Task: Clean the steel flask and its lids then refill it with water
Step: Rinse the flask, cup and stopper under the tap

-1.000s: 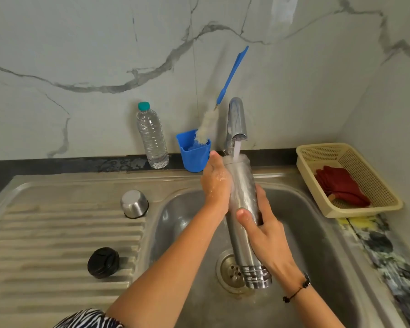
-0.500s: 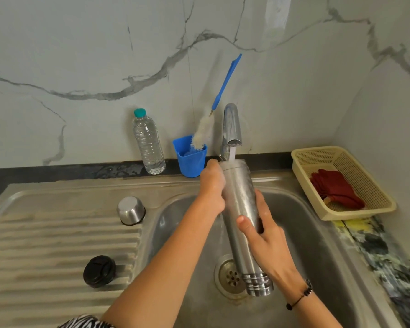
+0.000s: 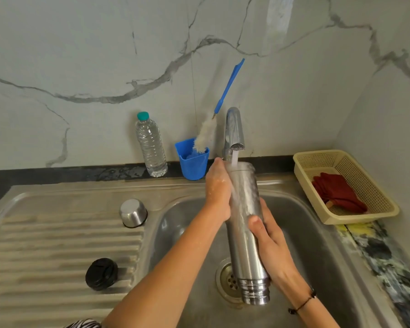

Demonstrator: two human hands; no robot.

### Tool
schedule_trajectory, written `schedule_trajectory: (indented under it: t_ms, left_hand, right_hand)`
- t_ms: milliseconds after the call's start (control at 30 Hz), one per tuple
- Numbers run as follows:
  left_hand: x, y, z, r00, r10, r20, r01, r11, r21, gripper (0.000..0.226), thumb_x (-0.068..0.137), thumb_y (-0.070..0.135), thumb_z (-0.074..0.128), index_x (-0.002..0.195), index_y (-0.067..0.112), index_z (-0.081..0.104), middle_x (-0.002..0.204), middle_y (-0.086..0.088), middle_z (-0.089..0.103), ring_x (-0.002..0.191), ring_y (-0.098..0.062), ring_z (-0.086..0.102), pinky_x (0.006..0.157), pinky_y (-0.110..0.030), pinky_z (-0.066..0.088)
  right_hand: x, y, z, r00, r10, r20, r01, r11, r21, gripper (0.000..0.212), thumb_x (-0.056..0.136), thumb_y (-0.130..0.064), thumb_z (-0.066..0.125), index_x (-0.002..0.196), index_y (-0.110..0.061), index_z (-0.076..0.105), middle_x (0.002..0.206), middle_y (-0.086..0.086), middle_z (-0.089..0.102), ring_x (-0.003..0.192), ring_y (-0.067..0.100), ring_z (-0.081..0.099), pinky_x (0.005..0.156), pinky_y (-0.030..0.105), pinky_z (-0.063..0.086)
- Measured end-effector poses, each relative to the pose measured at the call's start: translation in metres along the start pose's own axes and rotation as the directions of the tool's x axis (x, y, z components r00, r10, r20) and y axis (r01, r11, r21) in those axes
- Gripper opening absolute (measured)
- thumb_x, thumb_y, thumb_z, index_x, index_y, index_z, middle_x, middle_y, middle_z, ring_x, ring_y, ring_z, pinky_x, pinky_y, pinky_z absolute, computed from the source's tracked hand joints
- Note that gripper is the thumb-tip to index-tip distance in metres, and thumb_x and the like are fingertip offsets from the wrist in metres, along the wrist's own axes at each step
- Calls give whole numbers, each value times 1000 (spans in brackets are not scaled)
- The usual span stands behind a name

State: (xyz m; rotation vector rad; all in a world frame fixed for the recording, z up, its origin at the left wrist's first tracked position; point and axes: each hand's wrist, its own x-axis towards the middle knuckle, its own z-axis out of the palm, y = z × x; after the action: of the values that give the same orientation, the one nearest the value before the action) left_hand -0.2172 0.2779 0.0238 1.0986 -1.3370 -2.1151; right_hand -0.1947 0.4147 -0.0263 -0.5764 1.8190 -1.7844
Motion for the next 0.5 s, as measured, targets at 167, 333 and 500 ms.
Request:
schedule_trajectory:
  t_ms: [167,333,500]
  left_hand:
    - [-4,8,-8,977,-204,62,208,976,-60,45,97,53,40,92,14,62,78,-9,66,74,-22,63,70,-35,52]
    - [-2,-4,-8,992,-45,120,39,998,52,61,82,67,54,119,18,55,108,-10,65,95,-24,65,88,-43,54]
    - [-6,-8,11,978,203,-48,-193,966,170,56,91,63,41,115,15,56,101,-6,62,92,-19,60,90,-41,51]
  right_hand:
    - [3,0,-9,997,42,63,-43,999,13,76,70,-66,52,140,-43,33,126,-8,58,107,13,61,92,39,51]
    - [15,-11,-13,965,243,98,-245,970,8,44,90,-56,41,125,-30,47,106,9,66,93,26,66,87,47,53]
    - [18,-15,17,963,100,-250,-136,982,-132,40,91,-58,34,102,-24,54,86,0,66,76,17,65,73,41,55]
